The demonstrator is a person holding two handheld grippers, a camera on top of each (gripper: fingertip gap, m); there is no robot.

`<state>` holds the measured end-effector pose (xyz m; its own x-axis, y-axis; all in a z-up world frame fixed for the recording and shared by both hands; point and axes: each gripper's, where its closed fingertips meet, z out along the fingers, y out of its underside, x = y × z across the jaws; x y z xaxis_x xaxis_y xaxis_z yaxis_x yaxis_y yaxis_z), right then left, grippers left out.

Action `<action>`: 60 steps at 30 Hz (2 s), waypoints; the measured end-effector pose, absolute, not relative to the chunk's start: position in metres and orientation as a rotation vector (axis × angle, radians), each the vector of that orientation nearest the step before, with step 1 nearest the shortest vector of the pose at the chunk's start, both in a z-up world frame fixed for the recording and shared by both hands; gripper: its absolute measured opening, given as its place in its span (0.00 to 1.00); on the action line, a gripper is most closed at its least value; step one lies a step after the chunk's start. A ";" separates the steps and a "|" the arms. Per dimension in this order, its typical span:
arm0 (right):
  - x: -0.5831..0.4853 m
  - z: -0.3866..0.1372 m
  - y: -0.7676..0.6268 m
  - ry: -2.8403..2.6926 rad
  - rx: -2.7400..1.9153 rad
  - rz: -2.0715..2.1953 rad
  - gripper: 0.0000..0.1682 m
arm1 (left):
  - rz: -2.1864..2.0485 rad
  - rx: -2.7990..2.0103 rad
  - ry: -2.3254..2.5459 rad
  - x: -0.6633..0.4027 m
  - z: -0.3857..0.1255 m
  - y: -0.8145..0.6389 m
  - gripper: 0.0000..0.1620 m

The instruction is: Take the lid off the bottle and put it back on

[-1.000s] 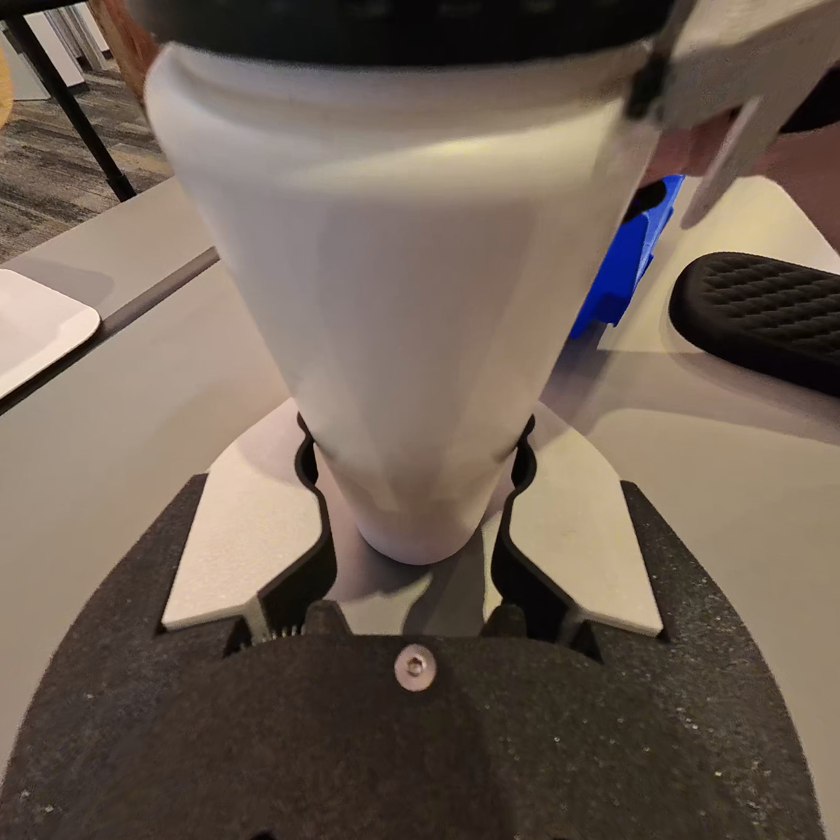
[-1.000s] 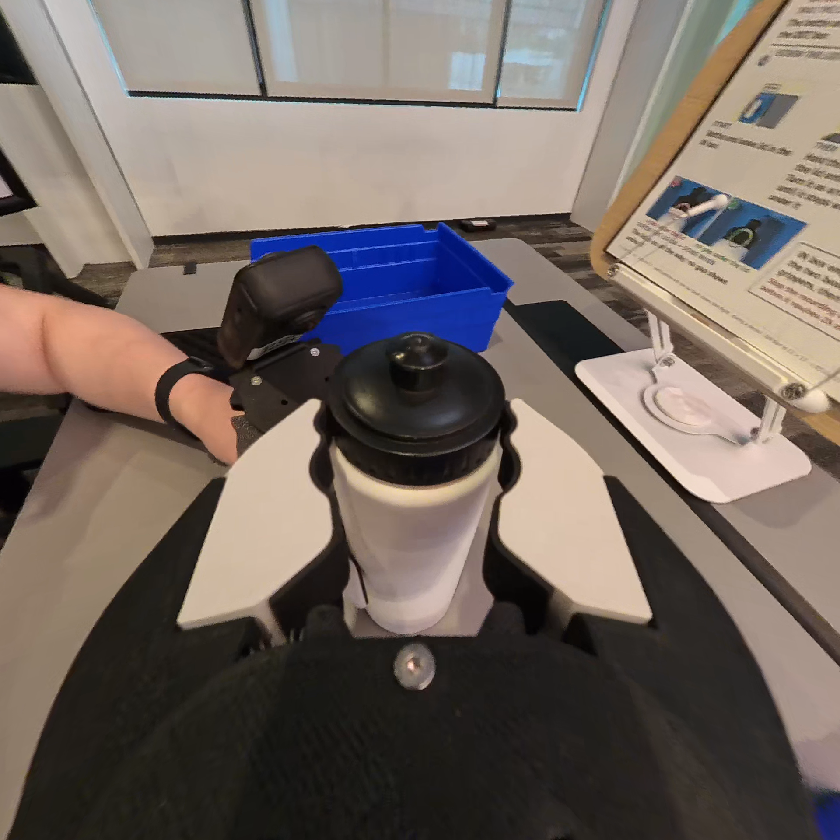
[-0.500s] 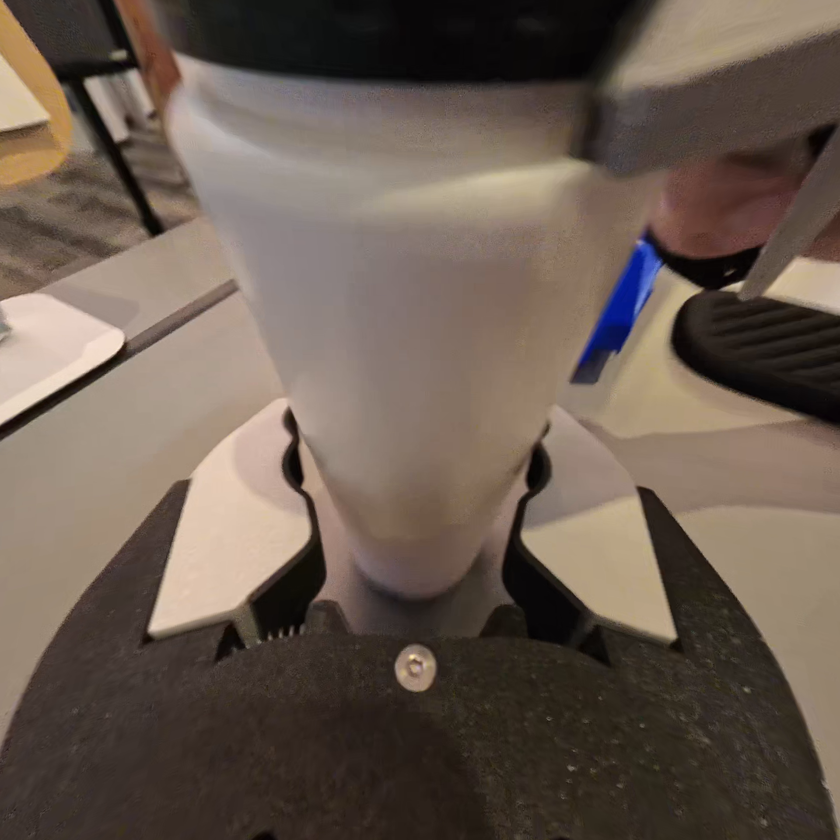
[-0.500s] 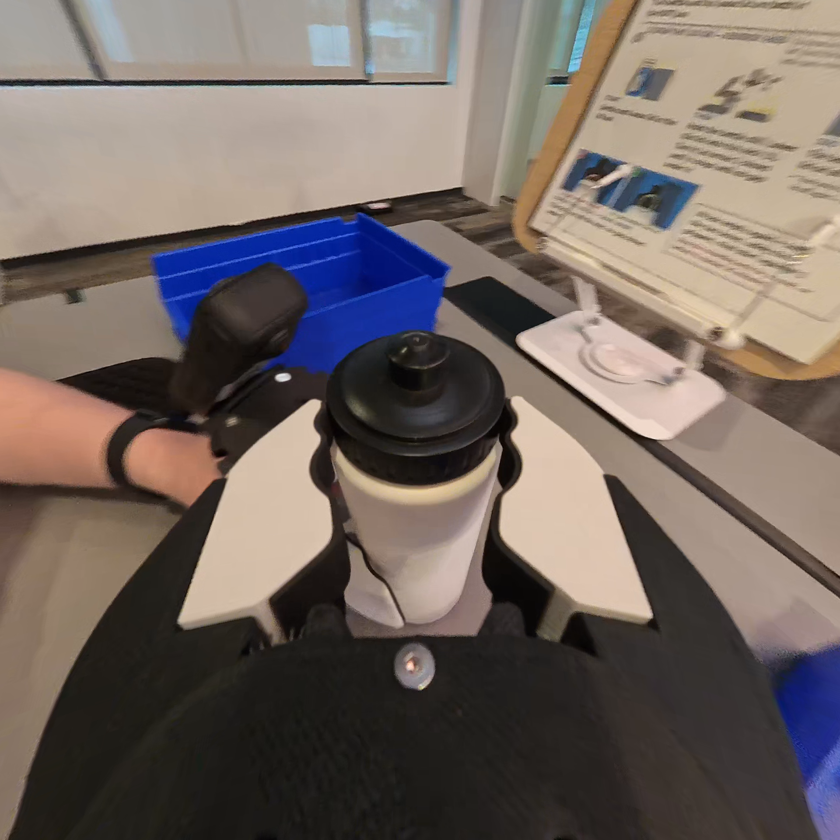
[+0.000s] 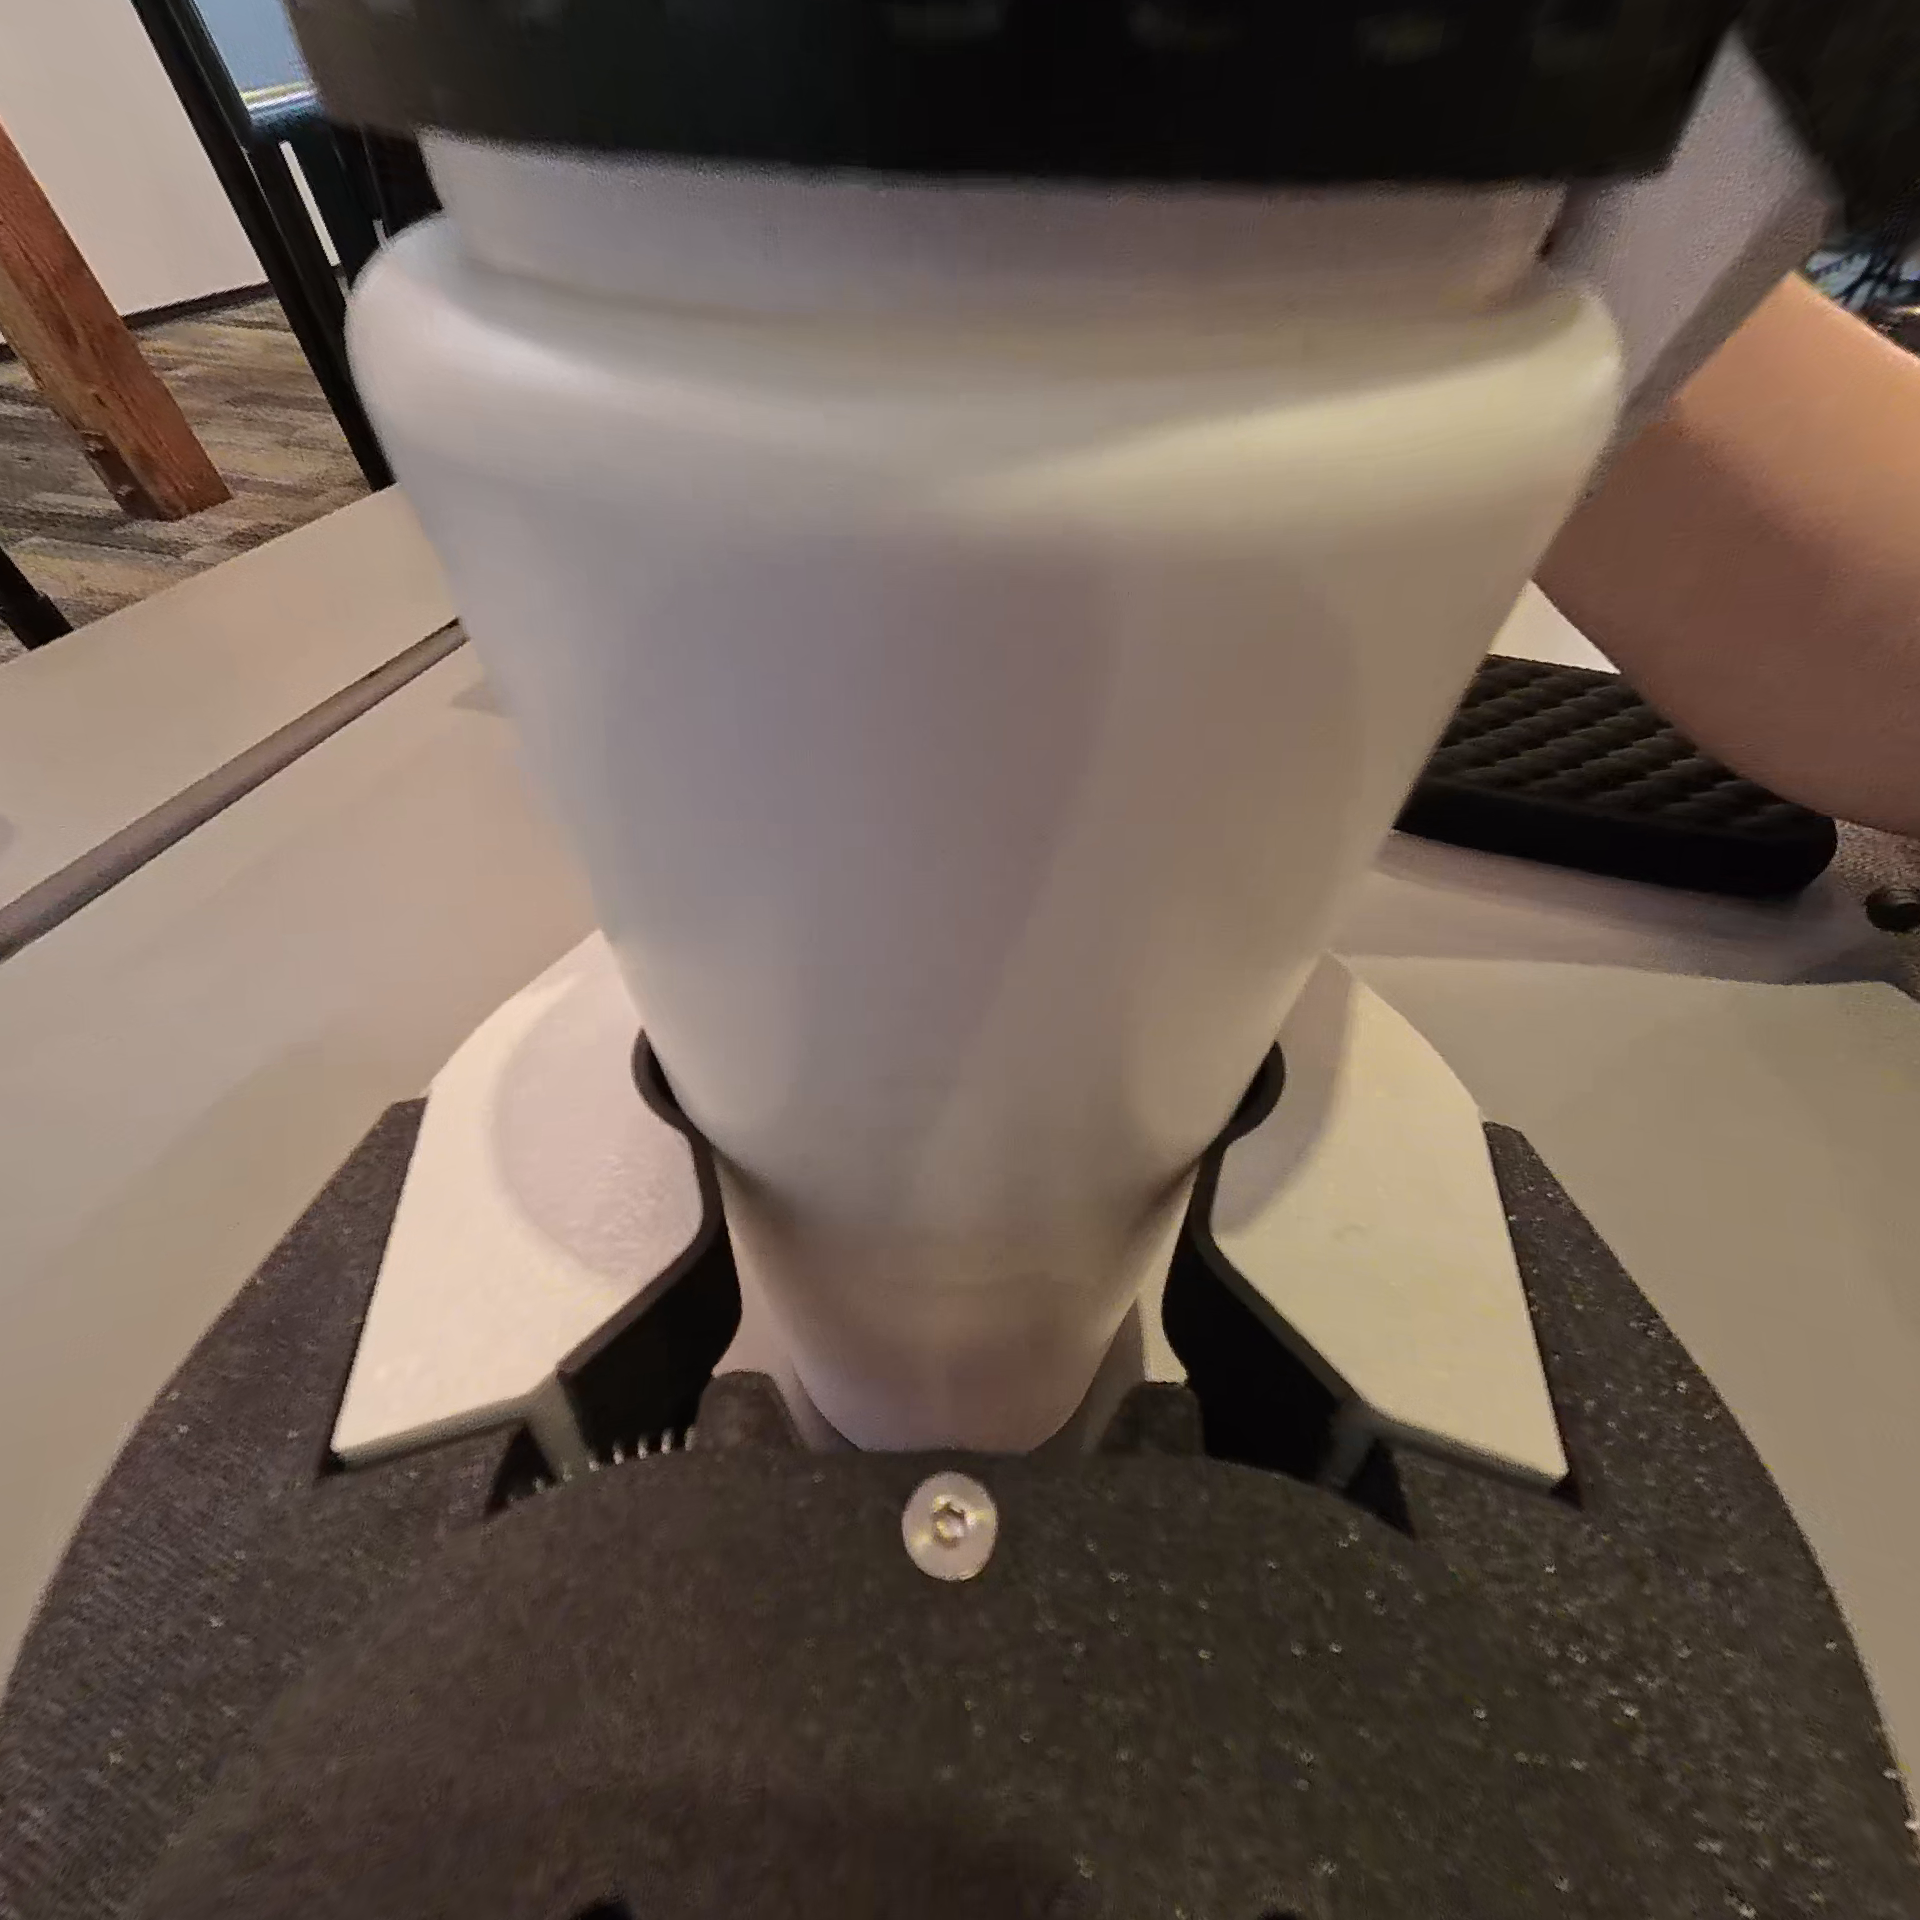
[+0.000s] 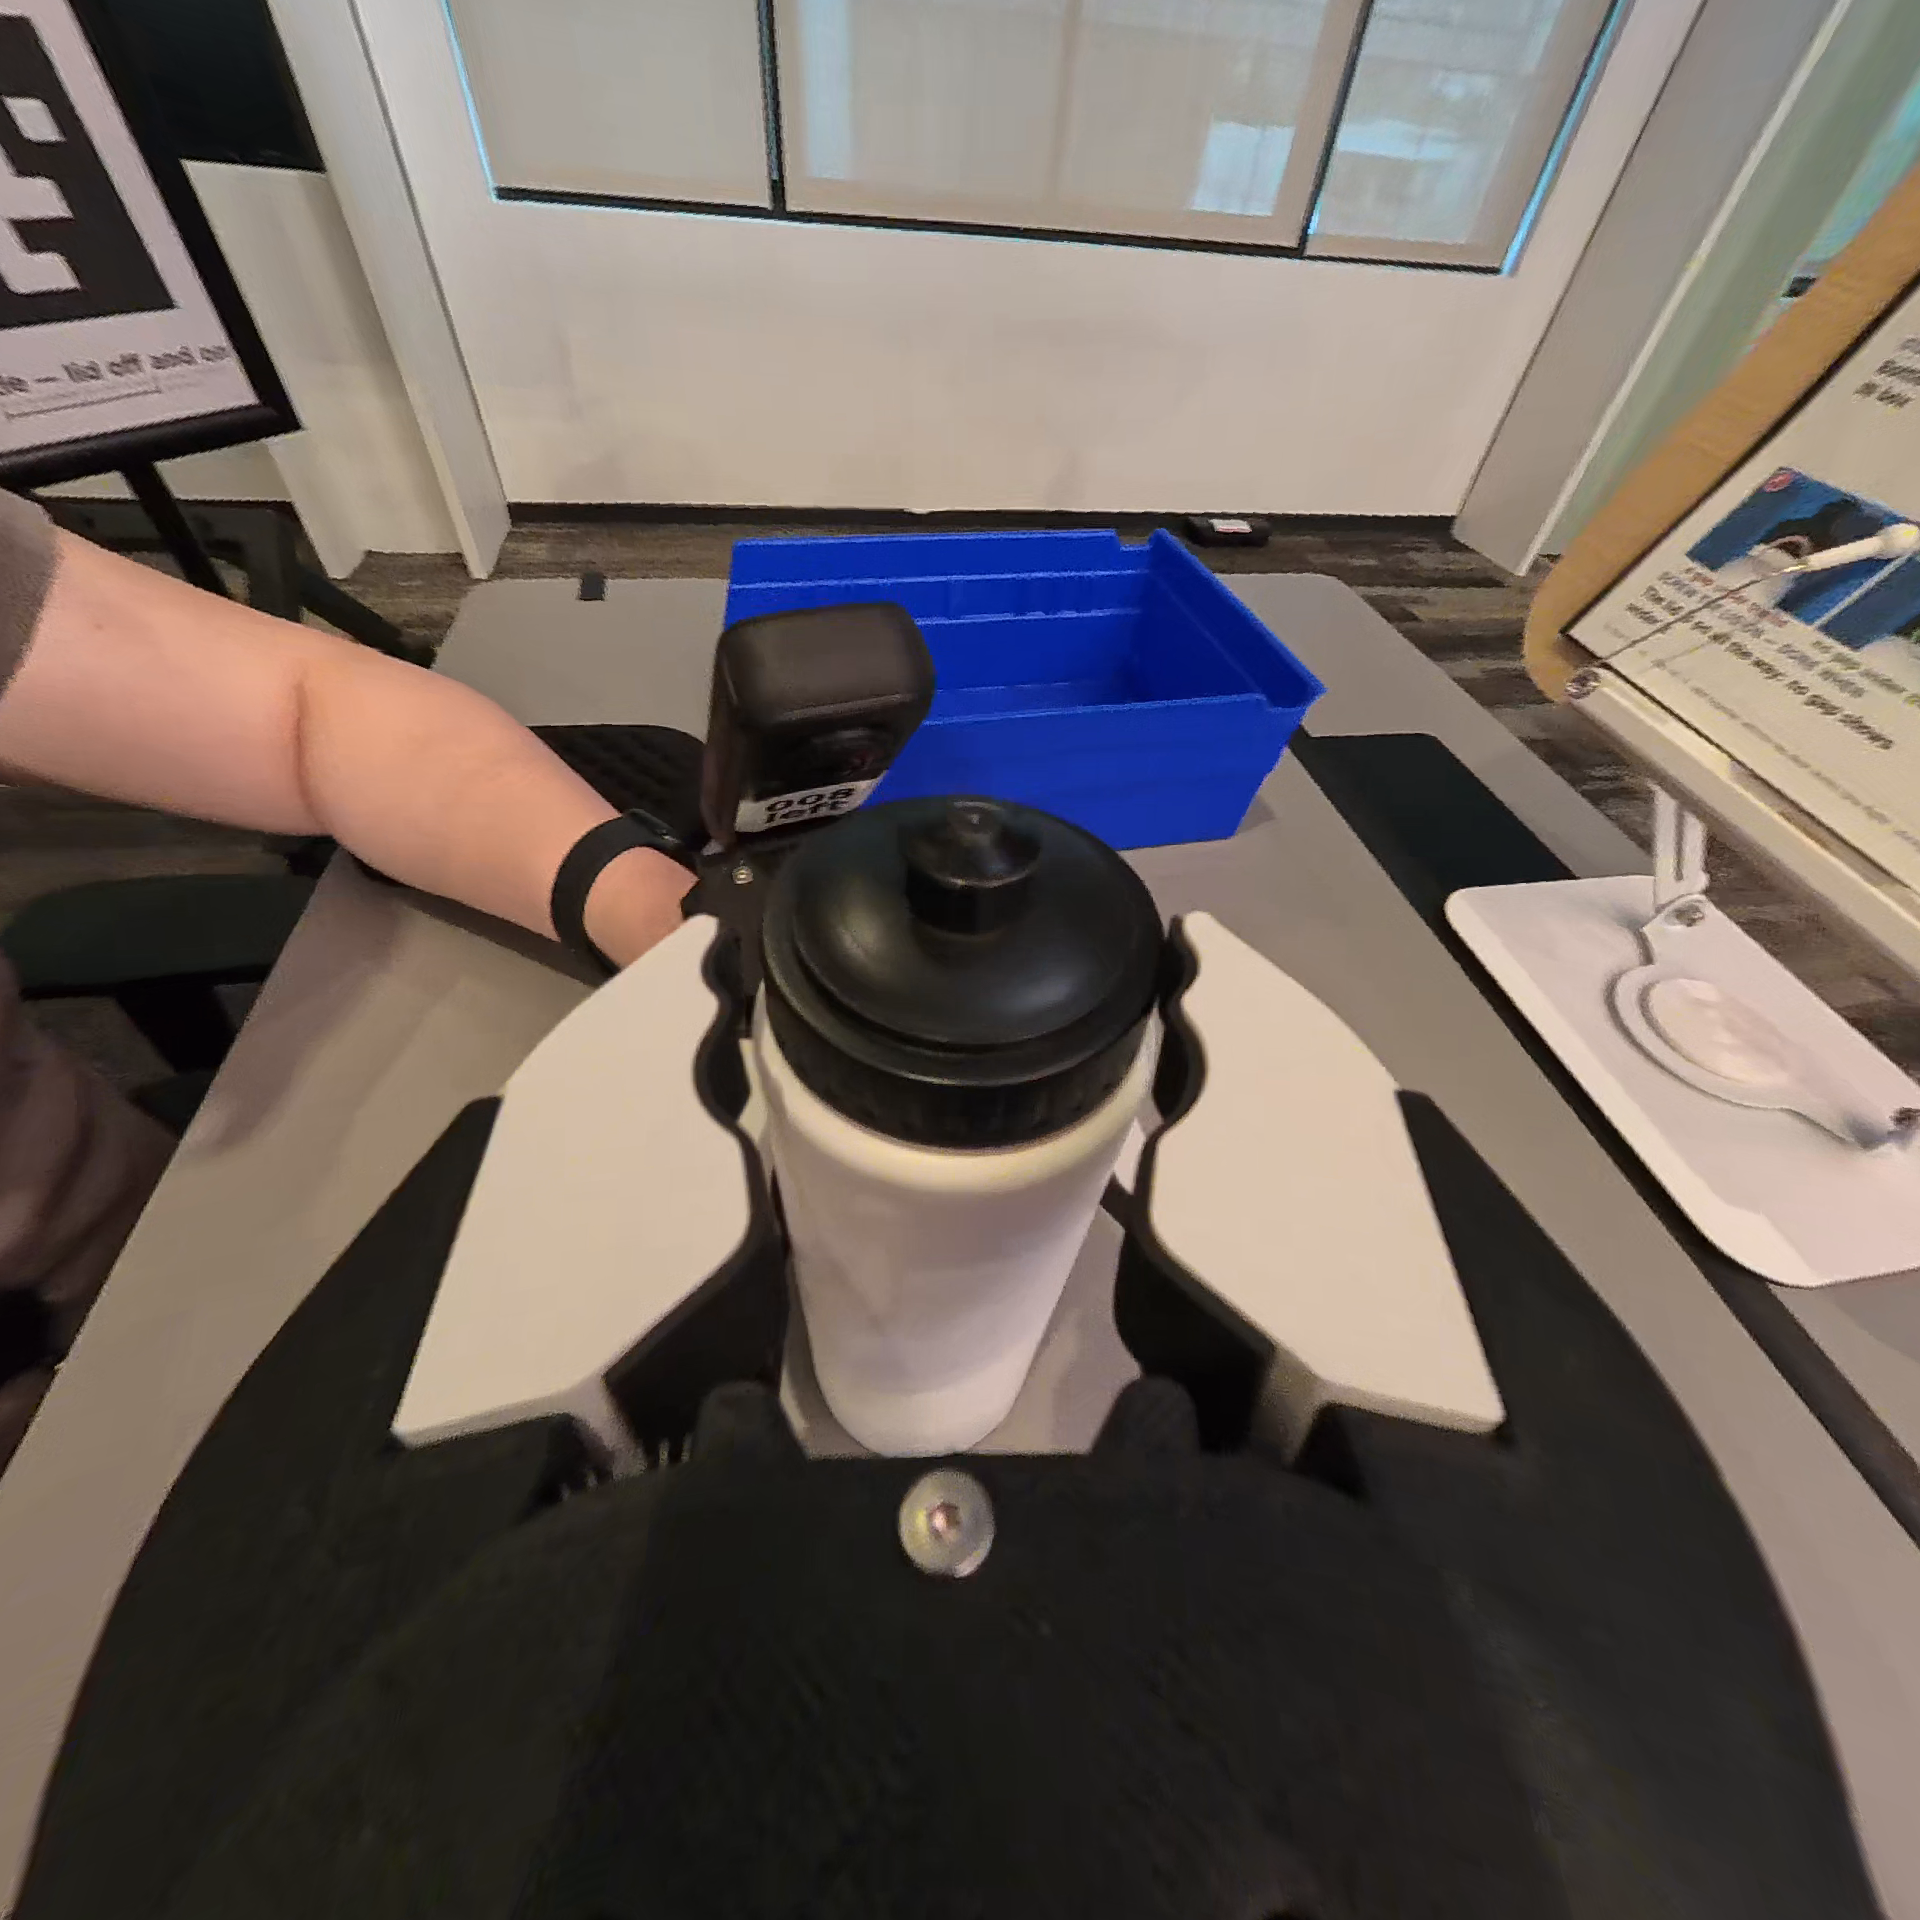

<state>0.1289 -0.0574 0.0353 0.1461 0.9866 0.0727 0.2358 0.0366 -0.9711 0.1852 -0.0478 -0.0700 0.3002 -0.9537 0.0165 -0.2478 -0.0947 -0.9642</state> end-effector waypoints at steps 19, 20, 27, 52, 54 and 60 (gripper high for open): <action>0.132 0.044 -0.049 -1.053 -1.463 0.833 0.48 | -0.744 -1.665 1.028 0.183 -0.073 -0.034 0.64; 0.134 0.044 -0.051 -1.109 -1.433 0.871 0.47 | -0.752 -1.650 1.042 0.184 -0.073 -0.036 0.64; 0.139 0.043 -0.053 -1.213 -1.432 0.972 0.42 | -0.772 -1.637 1.065 0.186 -0.073 -0.039 0.64; 0.139 0.036 -0.052 -1.278 -1.411 0.918 0.47 | -0.744 -1.664 1.058 0.188 -0.075 -0.040 0.64; 0.137 0.037 -0.054 -1.297 -1.383 0.943 0.44 | -0.750 -1.672 1.056 0.187 -0.075 -0.039 0.64; 0.136 0.037 -0.044 -1.128 -1.495 0.878 0.43 | -0.731 -1.712 0.993 0.185 -0.074 -0.033 0.64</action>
<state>0.1358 -0.0444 0.0365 0.2941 0.9554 0.0260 0.2092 -0.0378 -0.9771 0.1854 -0.0334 -0.0745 0.4834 -0.8751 0.0213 -0.2807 -0.1780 -0.9432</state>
